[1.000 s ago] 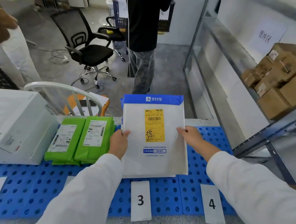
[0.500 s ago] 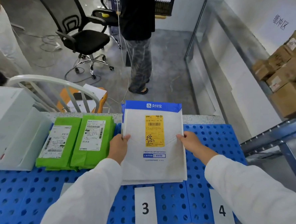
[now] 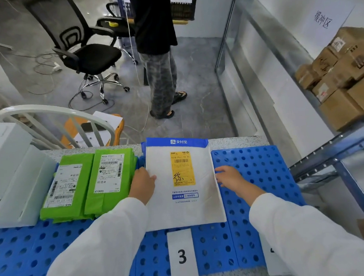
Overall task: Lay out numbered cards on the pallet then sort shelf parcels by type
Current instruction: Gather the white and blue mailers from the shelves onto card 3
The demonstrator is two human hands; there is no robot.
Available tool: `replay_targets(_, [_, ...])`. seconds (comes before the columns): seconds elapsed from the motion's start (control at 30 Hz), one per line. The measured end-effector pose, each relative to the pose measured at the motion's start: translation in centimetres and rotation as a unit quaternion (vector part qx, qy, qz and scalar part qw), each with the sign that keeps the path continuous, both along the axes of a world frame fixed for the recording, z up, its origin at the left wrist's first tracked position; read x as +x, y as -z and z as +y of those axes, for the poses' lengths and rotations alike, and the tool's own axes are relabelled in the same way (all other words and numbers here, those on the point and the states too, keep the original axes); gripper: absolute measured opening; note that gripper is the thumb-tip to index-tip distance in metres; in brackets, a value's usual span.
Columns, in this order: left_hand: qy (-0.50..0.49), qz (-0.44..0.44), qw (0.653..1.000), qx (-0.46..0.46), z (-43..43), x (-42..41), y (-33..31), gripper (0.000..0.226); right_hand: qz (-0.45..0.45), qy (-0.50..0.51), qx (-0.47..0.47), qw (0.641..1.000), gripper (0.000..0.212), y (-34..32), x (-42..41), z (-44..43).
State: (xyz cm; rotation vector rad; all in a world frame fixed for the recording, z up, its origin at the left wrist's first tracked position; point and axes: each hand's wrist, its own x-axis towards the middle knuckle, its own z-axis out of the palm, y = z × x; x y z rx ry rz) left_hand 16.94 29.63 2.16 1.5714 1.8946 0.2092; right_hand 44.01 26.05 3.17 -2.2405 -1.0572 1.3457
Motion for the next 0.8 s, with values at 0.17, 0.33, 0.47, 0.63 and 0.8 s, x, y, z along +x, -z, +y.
replay_targets(0.17, [0.097, 0.048, 0.99, 0.091, 0.5, 2.1, -3.0, 0.041, 0.0, 0.073, 0.102, 0.992, 0.035, -4.6, 0.8, 0.2])
replay_targets(0.33, [0.221, 0.061, 0.964, 0.137, 1.0, 6.8, -7.6, 0.043, -0.11, -0.023, 0.15, 0.982, 0.041, -10.0, 3.1, -1.6])
replay_targets(0.47, [0.337, 0.079, 0.913, 0.217, -1.1, 11.1, -11.2, 0.045, -0.264, -0.134, 0.13, 0.946, 0.052, -12.0, 5.1, -6.2])
replay_targets(0.63, [0.426, 0.074, 0.86, 0.272, -7.4, 16.6, -13.9, 0.043, -0.26, -0.096, 0.135, 0.951, 0.056, -14.0, 6.9, -13.8])
replay_targets(0.8, [0.505, 0.06, 0.811, 0.289, -15.3, 20.9, -15.7, 0.042, -0.278, -0.062, 0.122, 0.951, 0.053, -15.7, 8.6, -22.8])
